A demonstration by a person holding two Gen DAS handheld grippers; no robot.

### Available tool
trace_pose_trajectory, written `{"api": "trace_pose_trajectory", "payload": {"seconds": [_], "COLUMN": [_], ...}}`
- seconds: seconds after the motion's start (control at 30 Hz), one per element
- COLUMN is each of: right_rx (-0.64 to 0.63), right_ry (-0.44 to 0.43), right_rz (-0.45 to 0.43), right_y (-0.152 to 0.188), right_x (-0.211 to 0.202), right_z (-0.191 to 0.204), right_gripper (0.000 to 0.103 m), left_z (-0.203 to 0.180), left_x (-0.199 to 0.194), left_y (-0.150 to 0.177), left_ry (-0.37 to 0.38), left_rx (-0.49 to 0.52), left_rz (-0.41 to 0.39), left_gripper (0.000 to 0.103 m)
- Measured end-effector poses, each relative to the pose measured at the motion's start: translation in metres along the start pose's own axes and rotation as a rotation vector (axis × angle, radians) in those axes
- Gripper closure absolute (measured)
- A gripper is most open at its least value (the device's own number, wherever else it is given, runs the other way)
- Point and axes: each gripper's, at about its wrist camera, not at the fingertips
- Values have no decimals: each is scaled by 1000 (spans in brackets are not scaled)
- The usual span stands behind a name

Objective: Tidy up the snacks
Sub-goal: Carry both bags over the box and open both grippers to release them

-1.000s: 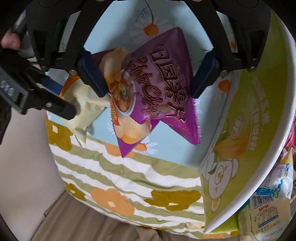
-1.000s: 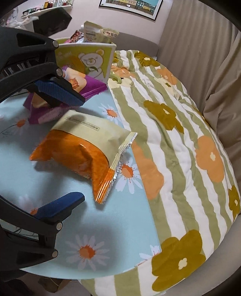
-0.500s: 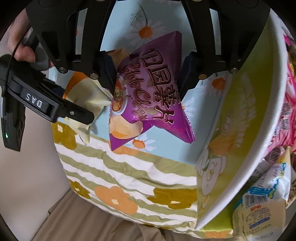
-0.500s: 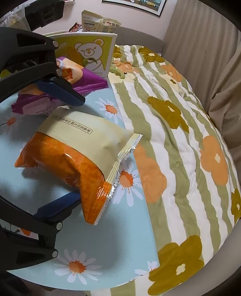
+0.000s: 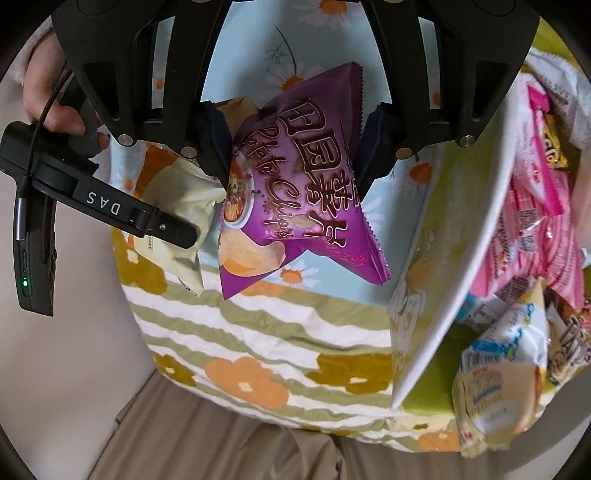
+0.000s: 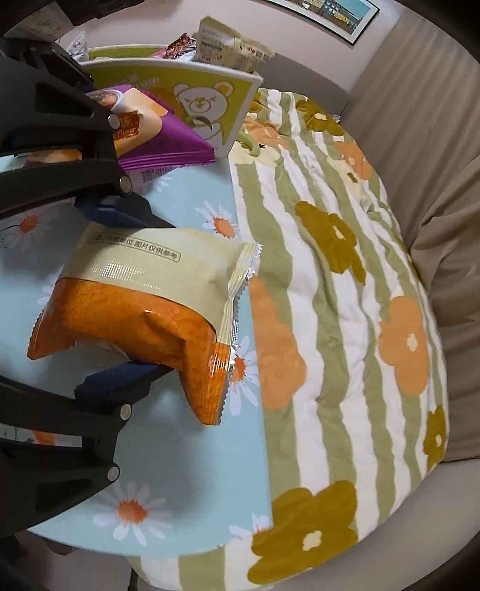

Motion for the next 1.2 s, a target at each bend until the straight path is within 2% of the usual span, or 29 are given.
{"api": "trace_pose_trajectory", "payload": {"seconds": [0.13, 0.3, 0.5, 0.57, 0.77, 1.0, 1.1, 1.2], "right_rx": [-26, -57, -83, -101, -135, -178, -190, -197], "right_ry": [0, -7, -45, -62, -116, -153, -153, -149], "right_rz": [-52, -121, -197, -225, -284, -310, -311, -305], "right_y": [1, 9, 20, 24, 41, 60, 66, 70], "right_x": [-31, -75, -130, -148, -183, -195, -192, -186], "right_z": [4, 14, 40, 56, 111, 179, 207, 227], "right_gripper": [44, 44, 44, 44, 44, 44, 44, 44], "left_z": [-10, -17, -5, 3, 41, 112, 144, 177], "left_x": [-27, -78, -155, -178, -236, -284, -289, -279], "left_y": [1, 6, 10, 12, 13, 4, -6, -18], "left_ry": [29, 84, 141, 139, 128, 97, 51, 8], "left_rx": [18, 29, 32, 41, 43, 11, 11, 33], "left_rz": [-36, -96, -192, -223, -283, -315, -306, -259], "left_gripper": [48, 48, 48, 48, 48, 48, 48, 48]}}
Point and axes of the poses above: each gripper's, at about its wrist camera, not at the fingertips, and x roughly the way its jaws point, z to its left, y to its underside, and after that the axes turned 10 degrees about y, right-handed
